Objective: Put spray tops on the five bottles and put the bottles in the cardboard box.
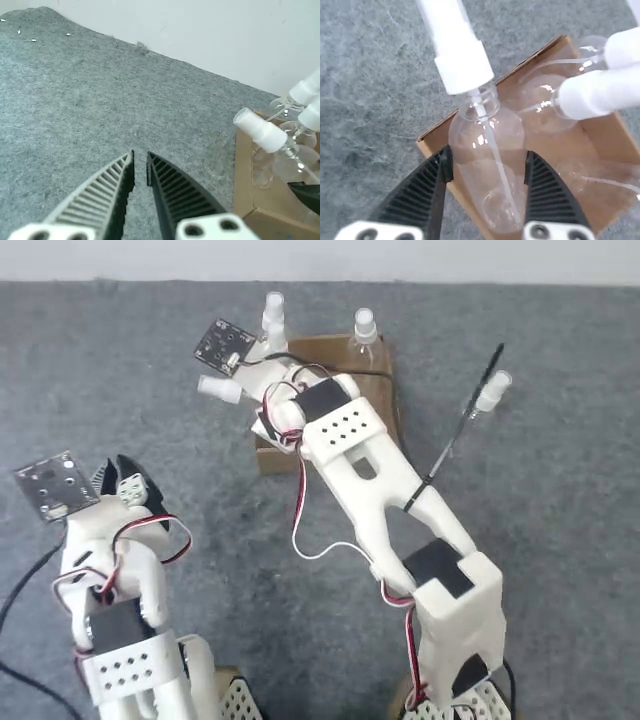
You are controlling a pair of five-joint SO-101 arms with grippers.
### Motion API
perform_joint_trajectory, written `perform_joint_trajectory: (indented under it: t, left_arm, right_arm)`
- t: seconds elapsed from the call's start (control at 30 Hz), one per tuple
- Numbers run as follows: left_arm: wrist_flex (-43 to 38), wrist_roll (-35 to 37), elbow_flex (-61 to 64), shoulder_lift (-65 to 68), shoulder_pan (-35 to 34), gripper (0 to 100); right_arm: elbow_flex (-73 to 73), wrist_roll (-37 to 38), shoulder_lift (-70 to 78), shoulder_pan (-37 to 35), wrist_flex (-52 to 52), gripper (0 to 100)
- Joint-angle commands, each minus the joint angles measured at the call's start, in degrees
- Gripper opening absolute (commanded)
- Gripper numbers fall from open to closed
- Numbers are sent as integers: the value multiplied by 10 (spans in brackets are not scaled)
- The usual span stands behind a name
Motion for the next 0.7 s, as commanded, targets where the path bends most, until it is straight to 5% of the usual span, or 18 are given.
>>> perform_joint_trajectory:
  t: [0.0,0.67]
  left_arm:
    - [-19,4,-7,-9,2,44]
    - [-19,4,-7,-9,2,44]
  right_arm:
    - [-20,-19,-77,-9,18,112]
    - [-19,-130,-295,-29,104,112]
